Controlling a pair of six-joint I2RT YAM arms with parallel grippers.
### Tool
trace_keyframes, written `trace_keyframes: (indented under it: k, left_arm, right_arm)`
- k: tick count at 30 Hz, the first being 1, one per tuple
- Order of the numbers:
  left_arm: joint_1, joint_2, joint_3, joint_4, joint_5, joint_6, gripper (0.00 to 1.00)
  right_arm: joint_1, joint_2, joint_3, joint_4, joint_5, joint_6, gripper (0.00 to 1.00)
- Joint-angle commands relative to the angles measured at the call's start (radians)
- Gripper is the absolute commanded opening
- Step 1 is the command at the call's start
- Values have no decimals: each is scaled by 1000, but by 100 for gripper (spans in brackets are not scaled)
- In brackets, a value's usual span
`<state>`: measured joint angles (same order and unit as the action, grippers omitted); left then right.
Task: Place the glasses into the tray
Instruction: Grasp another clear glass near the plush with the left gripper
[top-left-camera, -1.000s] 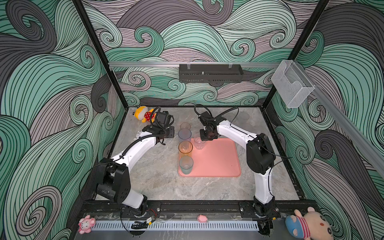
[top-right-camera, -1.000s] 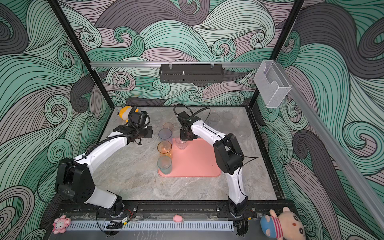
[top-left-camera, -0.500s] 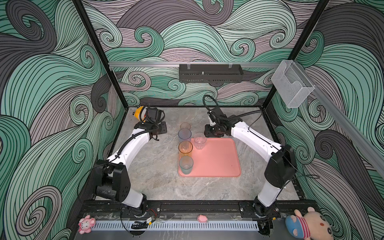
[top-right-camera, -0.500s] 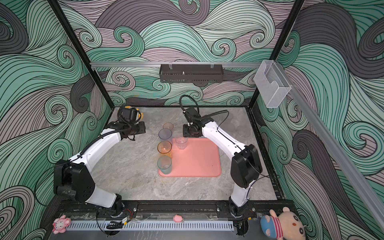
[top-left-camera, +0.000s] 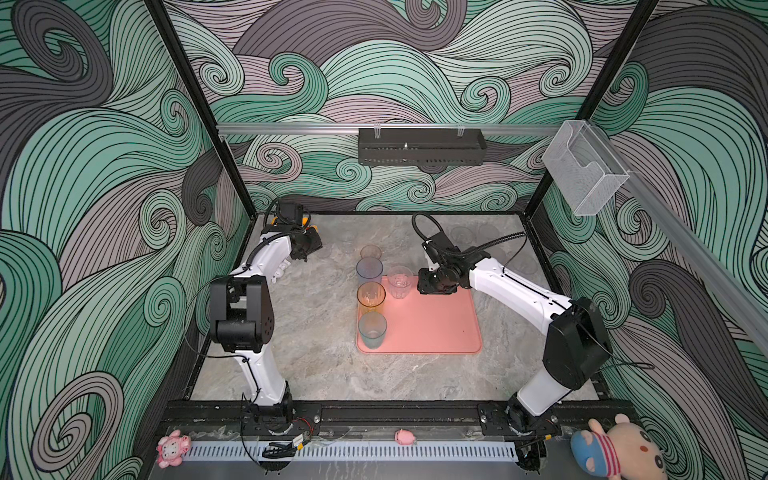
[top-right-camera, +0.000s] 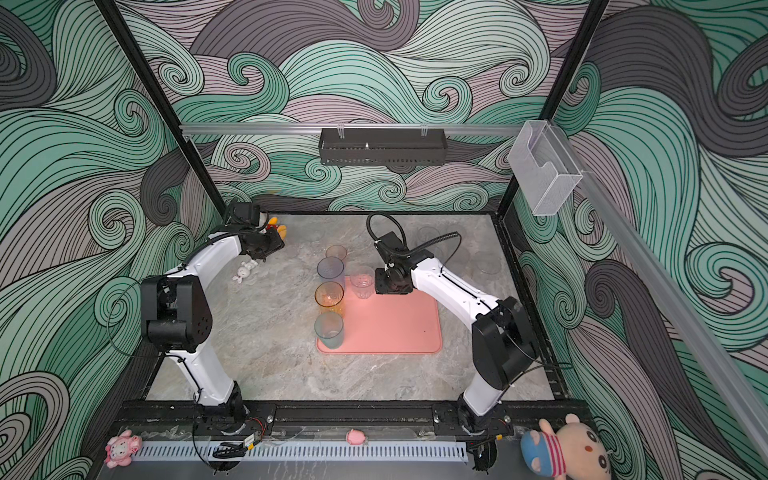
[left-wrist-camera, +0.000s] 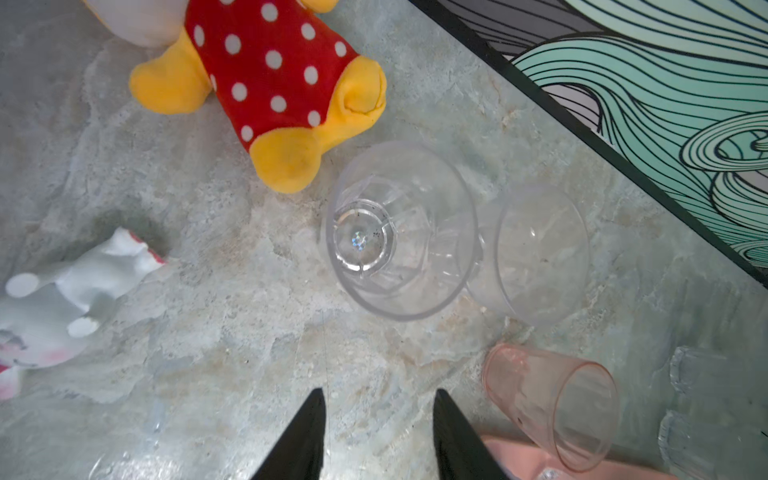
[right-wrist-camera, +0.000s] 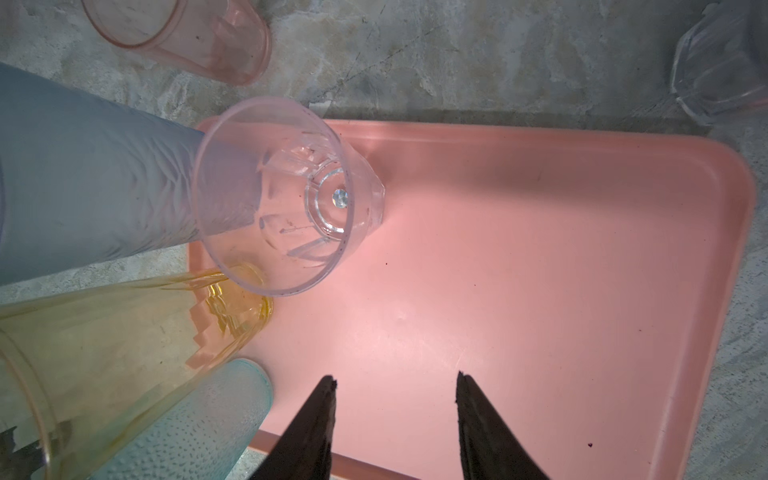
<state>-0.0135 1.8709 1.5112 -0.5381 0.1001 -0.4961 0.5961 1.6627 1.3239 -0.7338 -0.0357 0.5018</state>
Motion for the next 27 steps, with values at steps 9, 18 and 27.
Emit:
trace_keyframes:
  k: [9, 18, 27]
  left_arm:
    - [-5, 172, 195, -88, -106, 72, 42]
    - [-24, 279, 282, -130, -130, 104, 32]
    - [-29, 224, 228, -154, -146, 112, 5]
  right_arm:
    - [-4, -33, -22, 25, -17, 2, 50]
    - [-3, -49, -42, 26, -9, 0, 50]
    - [-4, -65, -69, 39, -5, 10, 50]
